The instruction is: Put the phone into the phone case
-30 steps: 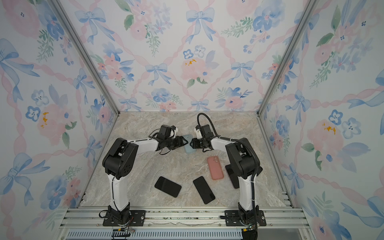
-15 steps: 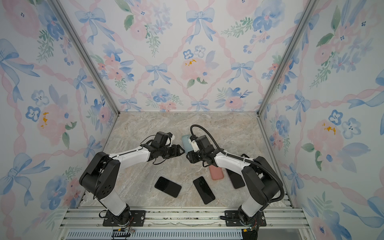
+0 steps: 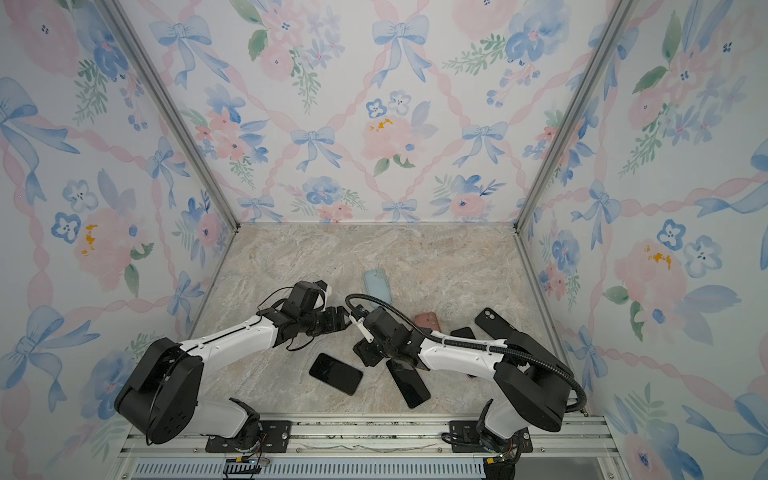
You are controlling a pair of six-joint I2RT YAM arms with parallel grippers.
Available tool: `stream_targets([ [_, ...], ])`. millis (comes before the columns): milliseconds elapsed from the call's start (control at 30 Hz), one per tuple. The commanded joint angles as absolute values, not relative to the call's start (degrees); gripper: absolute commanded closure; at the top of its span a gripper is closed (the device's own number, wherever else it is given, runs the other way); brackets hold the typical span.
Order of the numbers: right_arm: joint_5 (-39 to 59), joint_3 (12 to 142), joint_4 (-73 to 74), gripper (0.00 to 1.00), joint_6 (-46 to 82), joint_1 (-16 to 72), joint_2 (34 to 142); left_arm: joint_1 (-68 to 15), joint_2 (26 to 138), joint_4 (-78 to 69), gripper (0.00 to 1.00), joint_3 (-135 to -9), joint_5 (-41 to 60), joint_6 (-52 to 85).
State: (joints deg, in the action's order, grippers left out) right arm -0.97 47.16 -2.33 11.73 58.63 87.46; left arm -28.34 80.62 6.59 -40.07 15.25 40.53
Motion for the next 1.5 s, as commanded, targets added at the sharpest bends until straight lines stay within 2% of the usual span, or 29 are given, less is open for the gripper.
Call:
stream_targets([
  [0, -5.1, 49.8, -4.0, 0.33, 11.4, 62.0, 88.9, -26.6, 78.8, 9.6, 0.19, -37.5, 14.5, 39.7],
  [100, -5.8, 50.7, -4.5, 0.29, 12.2, 63.6, 90.1, -24.6, 77.5, 10.8, 0.19, -35.7, 15.4, 40.1],
  [233, -8.6, 51.6, -5.0, 0.17, 12.8, 65.4, 90.9, -23.1, 75.4, 11.0, 0.19, -33.1, 15.6, 40.9],
  [833, -5.1, 55.3, -5.8, 0.02, 10.7, 69.7, 101.3, -18.5, 72.6, 14.1, 0.18, -28.2, 15.1, 42.5],
  [1467, -2.3, 54.9, -4.8, 0.03, 12.4, 70.8, 104.7, -18.8, 72.0, 14.1, 0.14, -27.6, 14.7, 43.1],
])
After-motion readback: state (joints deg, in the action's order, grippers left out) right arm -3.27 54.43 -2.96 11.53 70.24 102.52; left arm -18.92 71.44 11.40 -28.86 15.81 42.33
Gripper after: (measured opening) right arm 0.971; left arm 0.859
